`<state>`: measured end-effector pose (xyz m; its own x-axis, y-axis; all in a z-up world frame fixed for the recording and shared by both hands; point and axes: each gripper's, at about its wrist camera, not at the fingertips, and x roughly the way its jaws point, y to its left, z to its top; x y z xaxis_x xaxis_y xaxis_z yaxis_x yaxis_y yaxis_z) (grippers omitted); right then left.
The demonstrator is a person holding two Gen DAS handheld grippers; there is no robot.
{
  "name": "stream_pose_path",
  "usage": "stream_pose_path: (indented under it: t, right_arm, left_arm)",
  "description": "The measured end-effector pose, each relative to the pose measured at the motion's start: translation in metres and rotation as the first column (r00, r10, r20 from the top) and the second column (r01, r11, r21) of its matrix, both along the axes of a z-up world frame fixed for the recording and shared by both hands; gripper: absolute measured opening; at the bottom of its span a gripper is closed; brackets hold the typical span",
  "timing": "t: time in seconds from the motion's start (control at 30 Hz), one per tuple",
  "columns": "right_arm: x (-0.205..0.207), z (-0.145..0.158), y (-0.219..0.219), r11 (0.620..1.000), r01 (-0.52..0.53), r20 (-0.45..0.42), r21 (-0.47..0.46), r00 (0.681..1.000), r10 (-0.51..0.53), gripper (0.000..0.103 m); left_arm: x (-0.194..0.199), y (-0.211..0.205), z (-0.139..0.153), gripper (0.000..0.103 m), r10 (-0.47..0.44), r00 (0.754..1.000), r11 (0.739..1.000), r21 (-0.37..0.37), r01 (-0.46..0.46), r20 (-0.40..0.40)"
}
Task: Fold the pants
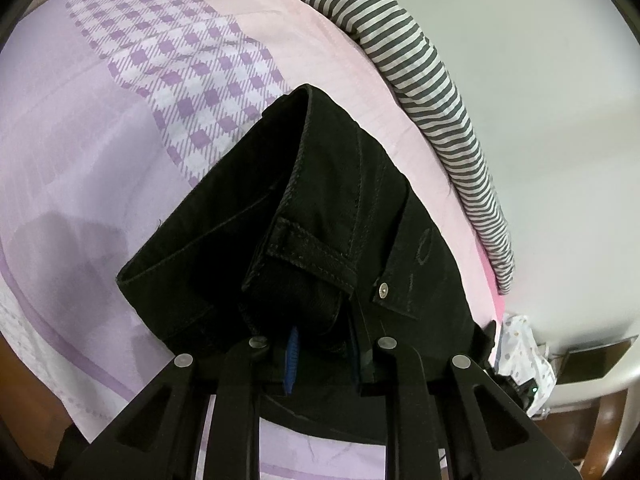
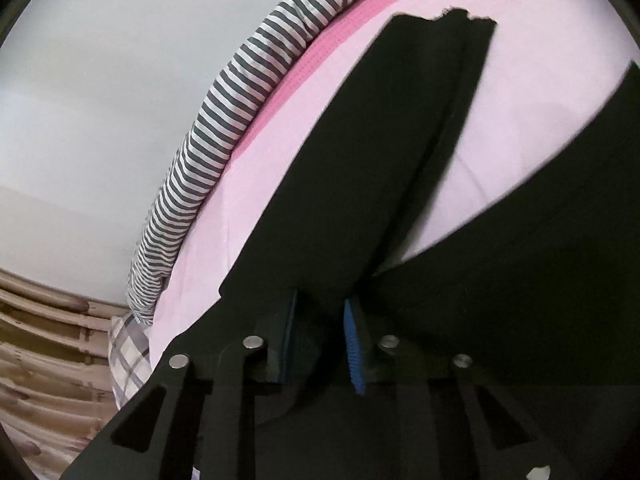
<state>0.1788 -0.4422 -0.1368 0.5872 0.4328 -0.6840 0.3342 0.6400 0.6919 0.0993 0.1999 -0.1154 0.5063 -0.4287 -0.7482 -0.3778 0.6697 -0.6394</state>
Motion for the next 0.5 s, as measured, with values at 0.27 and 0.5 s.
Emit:
stream_pose_path:
  t: [0.27,0.5]
  right_arm:
    - [0.015,0.015,-0.017,0.999,0.045,0.026,-0.022,0.999,-0.044,0.016]
    - [0.039,0.012,-0.048,0.992,0.107,0.000,-0.071,0.994,-0.107,0.016]
  left_arm:
    - [0.003,-0.001,-0.003,0.021,-0.003,1.000,1.000,0.010,0.004,-0.010]
    - [0.005,-0.001,-0.004,0.021,-0.005,1.000,1.000,0.014,0.005,-0.021]
